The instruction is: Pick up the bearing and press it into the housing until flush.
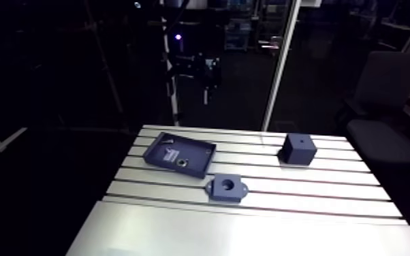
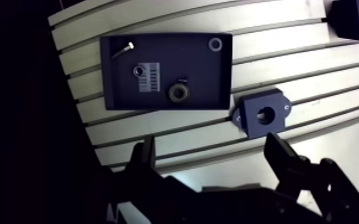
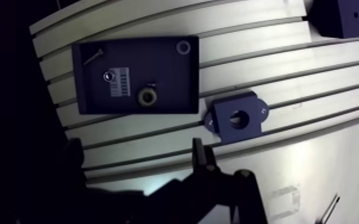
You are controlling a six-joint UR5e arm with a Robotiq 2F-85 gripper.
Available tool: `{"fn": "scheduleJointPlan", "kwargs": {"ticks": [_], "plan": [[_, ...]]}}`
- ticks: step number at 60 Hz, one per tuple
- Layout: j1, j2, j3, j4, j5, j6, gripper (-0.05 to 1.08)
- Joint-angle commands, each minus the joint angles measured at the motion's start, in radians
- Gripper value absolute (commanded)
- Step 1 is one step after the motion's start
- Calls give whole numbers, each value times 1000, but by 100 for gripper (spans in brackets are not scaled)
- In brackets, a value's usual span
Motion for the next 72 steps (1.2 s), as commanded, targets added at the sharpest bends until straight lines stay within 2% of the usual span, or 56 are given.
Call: {"fn": "scheduleJointPlan", "kwargs": {"ticks": [1, 33, 62, 72], "plan": [[7, 54, 79, -105, -5, 10, 1], [7, 163, 132, -207, -4, 10, 1], [39, 221, 140, -287, -5, 1, 1], [39, 230, 145, -292, -5, 4, 7]]}}
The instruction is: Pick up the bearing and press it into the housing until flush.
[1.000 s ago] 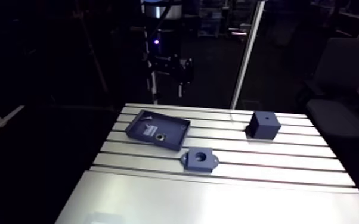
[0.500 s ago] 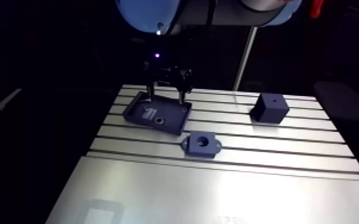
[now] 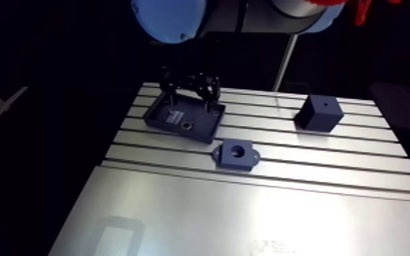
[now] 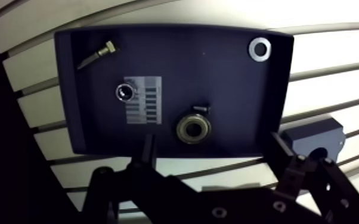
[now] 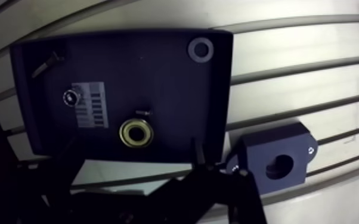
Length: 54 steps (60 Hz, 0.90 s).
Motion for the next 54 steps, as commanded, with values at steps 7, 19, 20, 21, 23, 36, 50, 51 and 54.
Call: {"fn": "scheduleJointPlan", "kwargs": {"ticks": [7, 19, 20, 21, 23, 36, 50, 51, 54], "plan": [[6, 19, 10, -17, -2, 1, 15], [6, 30, 14, -19, 1, -2, 24], [7, 30, 15, -19, 1, -5, 24], [7, 30, 15, -19, 1, -5, 24], [10, 31, 18, -19, 1, -5, 25], [14, 40, 19, -24, 3, -5, 25], [16, 53, 27, -74, 6, -5, 27], [16, 53, 27, -74, 6, -5, 27], [18, 56, 27, -74, 6, -5, 27]]}}
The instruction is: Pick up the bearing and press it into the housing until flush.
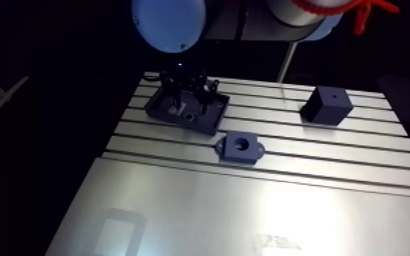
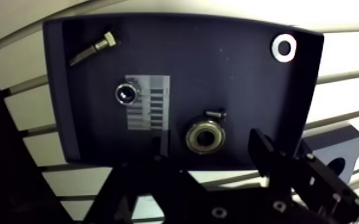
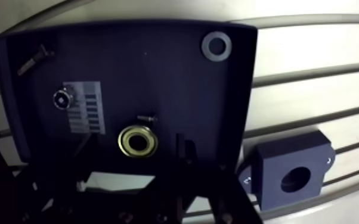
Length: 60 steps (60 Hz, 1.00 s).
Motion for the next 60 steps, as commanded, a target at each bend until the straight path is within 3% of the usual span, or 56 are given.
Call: {"fn": "scheduleJointPlan", "kwargs": {"ticks": [1, 60], "plan": [[3, 10, 4, -21, 1, 0, 27], [21, 20, 11, -19, -8, 5, 35]]}}
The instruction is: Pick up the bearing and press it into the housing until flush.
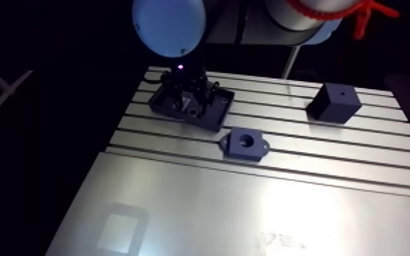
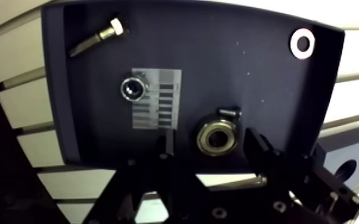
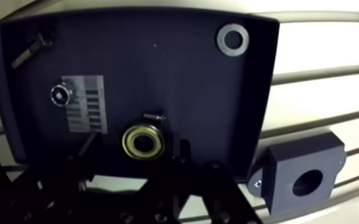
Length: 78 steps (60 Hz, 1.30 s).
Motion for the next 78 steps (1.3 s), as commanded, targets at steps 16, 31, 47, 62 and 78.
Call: {"fn": "scheduleJointPlan", "kwargs": {"ticks": [16, 31, 47, 62, 78], "plan": [[1, 1, 0, 0, -2, 2, 43], [0, 7, 0, -1, -29, 6, 49], [1, 7, -1, -1, -29, 6, 50], [1, 6, -1, 0, -29, 6, 50], [3, -8, -1, 3, -25, 5, 56]]}}
